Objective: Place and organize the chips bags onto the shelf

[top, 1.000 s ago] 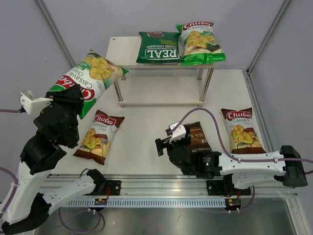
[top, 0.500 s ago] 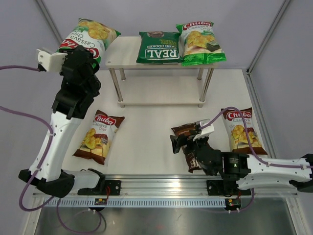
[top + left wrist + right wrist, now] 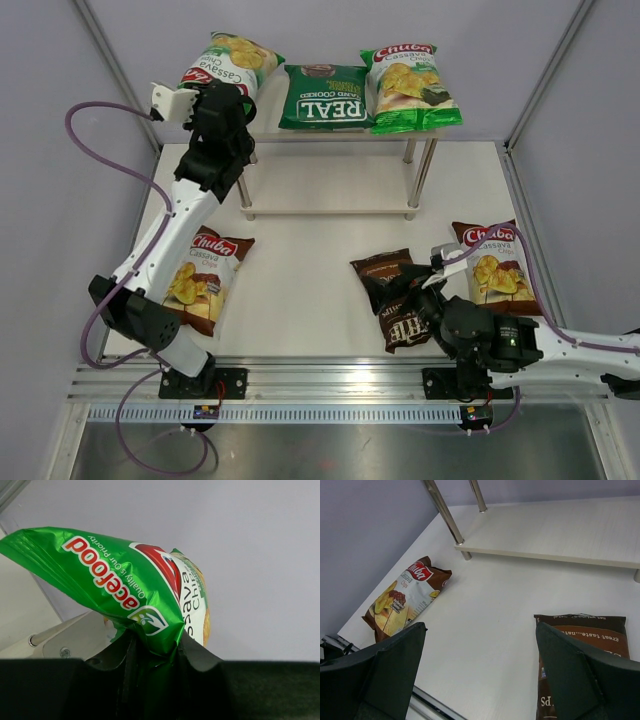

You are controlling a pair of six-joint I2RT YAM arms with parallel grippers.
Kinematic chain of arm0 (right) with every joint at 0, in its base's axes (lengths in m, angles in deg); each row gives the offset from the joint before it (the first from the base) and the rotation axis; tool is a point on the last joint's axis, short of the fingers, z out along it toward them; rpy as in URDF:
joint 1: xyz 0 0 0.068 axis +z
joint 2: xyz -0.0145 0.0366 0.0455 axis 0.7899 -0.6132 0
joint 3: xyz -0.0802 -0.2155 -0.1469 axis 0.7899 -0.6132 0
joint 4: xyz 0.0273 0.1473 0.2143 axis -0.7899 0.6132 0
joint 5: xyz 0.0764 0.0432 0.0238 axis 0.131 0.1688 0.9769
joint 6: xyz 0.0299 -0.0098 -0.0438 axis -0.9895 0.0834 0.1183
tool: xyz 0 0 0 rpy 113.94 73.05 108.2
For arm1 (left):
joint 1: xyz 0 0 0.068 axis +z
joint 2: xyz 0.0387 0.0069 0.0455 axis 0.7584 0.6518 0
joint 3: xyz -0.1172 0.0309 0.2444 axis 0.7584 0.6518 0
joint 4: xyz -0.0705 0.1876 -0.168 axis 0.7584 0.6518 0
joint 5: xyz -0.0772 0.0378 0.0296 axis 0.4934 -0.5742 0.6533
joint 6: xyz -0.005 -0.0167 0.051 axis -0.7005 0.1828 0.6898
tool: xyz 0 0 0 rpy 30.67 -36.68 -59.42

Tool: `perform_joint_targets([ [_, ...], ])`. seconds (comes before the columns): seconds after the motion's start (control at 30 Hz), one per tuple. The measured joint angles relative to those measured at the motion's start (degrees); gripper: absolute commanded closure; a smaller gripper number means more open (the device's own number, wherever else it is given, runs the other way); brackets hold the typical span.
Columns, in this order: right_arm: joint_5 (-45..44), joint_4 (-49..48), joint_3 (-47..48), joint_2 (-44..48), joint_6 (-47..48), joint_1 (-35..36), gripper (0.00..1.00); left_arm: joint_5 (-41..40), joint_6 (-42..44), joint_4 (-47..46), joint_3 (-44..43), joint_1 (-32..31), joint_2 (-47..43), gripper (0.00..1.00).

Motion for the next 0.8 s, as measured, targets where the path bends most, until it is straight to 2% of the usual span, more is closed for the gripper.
perform_joint_targets([
  [0.13, 0.7, 0.0, -0.7, 1.8, 0.2, 0.0, 0.01, 0.1, -1.1, -0.4, -0.2, 0.0, 2.5, 0.89],
  [0.17, 0.8, 0.0, -0.8, 2.2, 0.2, 0.0, 0.00, 0.2, -1.3, -0.4, -0.2, -0.2, 2.9, 0.82],
  [0.23, 0.9, 0.0, -1.0, 3.3, 0.4, 0.0, 0.00, 0.0, -1.4, -0.5, -0.2, -0.5, 3.3, 0.76],
  [0.37, 0.9, 0.0, -1.2, 4.9, 0.3, 0.0, 0.01, -0.2, -1.5, -1.1, -0.3, -1.6, 3.5, 0.69],
  [0.53, 0.9, 1.5, -1.4, 6.4, -0.5, 0.0, 0.00, -0.6, -1.6, -1.5, -0.4, -3.2, 3.5, 0.46],
  [0.63, 0.8, 2.9, -1.4, 7.3, -1.6, 0.0, 0.01, -1.2, -2.5, -2.1, -0.3, -3.9, 3.4, 0.38],
  [0.8, 0.8, 4.5, -1.4, 8.0, -2.9, 0.0, 0.01, -1.3, -2.7, -3.6, 0.9, -4.2, 3.1, 0.37],
])
